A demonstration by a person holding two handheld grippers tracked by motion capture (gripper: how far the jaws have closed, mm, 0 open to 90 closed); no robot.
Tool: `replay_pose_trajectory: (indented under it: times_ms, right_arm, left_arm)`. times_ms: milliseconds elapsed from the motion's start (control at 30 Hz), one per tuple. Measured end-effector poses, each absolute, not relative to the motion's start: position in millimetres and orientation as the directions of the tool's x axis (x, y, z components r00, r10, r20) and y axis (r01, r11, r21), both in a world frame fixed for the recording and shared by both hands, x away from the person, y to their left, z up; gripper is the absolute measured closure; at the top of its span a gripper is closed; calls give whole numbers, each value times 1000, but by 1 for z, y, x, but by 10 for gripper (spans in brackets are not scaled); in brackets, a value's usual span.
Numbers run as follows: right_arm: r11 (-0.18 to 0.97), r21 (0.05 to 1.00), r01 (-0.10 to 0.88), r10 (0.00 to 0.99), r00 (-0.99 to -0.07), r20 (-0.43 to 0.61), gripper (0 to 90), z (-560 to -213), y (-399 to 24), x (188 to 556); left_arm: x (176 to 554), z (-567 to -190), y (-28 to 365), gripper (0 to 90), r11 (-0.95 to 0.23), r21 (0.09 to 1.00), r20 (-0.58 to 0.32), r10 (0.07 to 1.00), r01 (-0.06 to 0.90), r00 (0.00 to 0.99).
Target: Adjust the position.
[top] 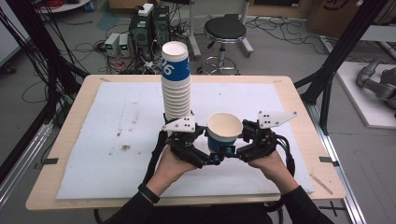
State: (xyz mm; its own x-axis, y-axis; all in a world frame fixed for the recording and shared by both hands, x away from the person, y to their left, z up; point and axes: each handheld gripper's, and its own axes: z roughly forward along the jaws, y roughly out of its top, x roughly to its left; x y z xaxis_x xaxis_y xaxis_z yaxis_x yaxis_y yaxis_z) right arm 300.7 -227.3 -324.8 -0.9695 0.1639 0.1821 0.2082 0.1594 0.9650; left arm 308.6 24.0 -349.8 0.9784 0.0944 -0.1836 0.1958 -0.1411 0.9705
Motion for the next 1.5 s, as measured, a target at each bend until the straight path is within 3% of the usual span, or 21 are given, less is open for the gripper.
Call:
replay_pose_trajectory:
  times_ms: [133,267,700,1033,1267,1500]
  right_arm:
    - [162,965,205,165,-970,178,256,-325,-226,300]
    - [170,964,204,161,-971,177,252,-325,-226,300]
    - [146,970,195,151,-973,173,193,-320,-227,297]
    - [134,975,179,156,-975,157,225,-319,-228,296]
    - [138,975,173,155,-976,152,235,-320,-227,296]
    - [147,972,181,155,-975,158,235,-322,-225,295]
  left_arm:
    - [307,-350,24,279,-135,973,-179,81,189,980]
    - [307,-350,24,290,-140,973,-174,83,184,981]
    - [306,-353,20,292,-164,970,-171,64,180,983]
    - [306,-354,19,288,-168,968,-178,53,184,983]
    - [306,-353,20,202,-122,969,-213,46,217,976]
    - [306,-351,22,209,-102,971,-213,50,217,976]
